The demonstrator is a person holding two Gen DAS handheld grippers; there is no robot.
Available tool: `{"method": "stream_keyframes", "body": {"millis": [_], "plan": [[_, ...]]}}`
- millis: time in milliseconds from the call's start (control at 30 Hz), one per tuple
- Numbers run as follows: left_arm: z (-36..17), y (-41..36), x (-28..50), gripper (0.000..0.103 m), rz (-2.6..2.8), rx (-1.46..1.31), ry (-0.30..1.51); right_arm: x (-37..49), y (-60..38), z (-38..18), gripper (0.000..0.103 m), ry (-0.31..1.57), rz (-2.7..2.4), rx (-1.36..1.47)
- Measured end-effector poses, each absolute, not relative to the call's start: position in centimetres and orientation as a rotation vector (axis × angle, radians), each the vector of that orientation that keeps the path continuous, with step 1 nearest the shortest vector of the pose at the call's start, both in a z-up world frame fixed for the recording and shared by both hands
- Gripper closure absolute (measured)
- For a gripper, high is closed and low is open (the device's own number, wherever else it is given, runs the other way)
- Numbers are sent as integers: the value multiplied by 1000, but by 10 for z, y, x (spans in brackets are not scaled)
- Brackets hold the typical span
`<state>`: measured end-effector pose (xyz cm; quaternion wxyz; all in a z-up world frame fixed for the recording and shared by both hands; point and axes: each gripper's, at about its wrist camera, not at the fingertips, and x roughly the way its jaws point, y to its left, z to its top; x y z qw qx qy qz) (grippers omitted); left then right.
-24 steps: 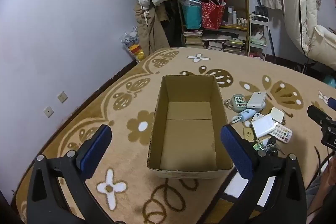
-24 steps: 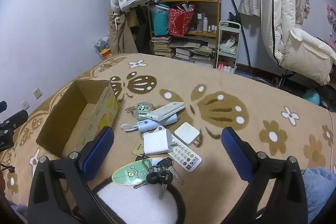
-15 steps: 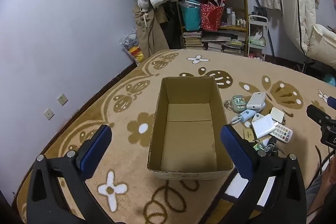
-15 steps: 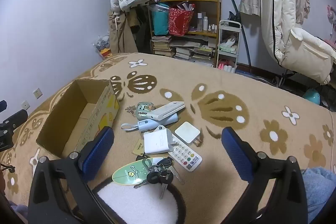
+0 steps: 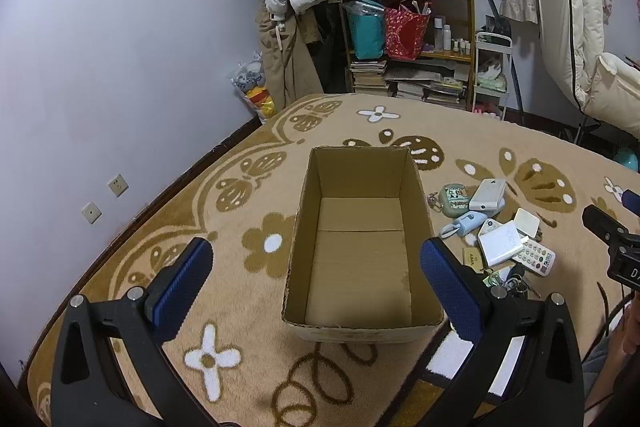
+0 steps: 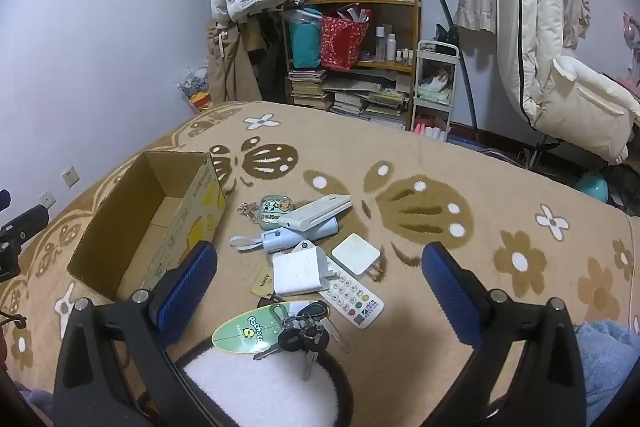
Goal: Organize rigid objects
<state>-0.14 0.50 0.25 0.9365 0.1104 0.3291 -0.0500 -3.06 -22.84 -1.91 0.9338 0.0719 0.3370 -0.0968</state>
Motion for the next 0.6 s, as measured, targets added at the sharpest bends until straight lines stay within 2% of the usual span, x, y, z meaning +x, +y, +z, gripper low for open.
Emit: {"method": "stream_keyframes", "body": {"millis": [600], "plan": [[3,3,-1,0,-105,250,673,-31,-228,-18,0,691,-199,147]]}}
